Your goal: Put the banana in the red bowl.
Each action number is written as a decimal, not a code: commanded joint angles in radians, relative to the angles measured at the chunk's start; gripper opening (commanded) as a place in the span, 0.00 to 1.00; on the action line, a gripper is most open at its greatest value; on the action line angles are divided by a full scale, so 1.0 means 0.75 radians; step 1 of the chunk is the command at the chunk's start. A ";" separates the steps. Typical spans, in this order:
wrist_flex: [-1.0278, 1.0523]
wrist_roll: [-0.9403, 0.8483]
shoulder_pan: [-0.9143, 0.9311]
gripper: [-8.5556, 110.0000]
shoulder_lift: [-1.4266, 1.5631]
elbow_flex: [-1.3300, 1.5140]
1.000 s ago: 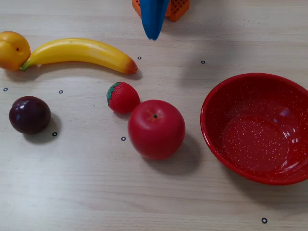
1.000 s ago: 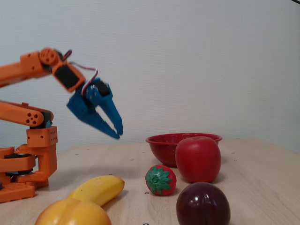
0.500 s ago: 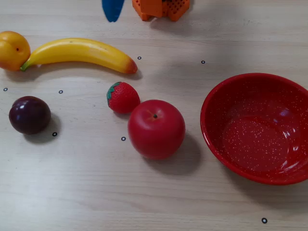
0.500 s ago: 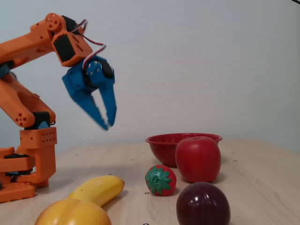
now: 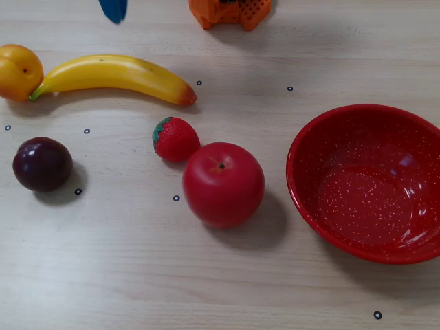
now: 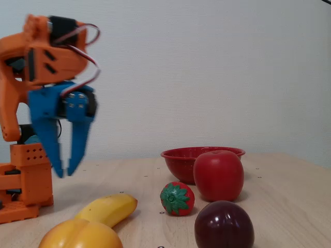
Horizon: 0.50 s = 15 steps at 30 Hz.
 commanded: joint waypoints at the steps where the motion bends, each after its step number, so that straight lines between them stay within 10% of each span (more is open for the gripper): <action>1: 0.065 0.102 -0.061 0.20 0.000 -0.147; 15: -0.016 0.243 -0.125 0.41 -0.207 -0.108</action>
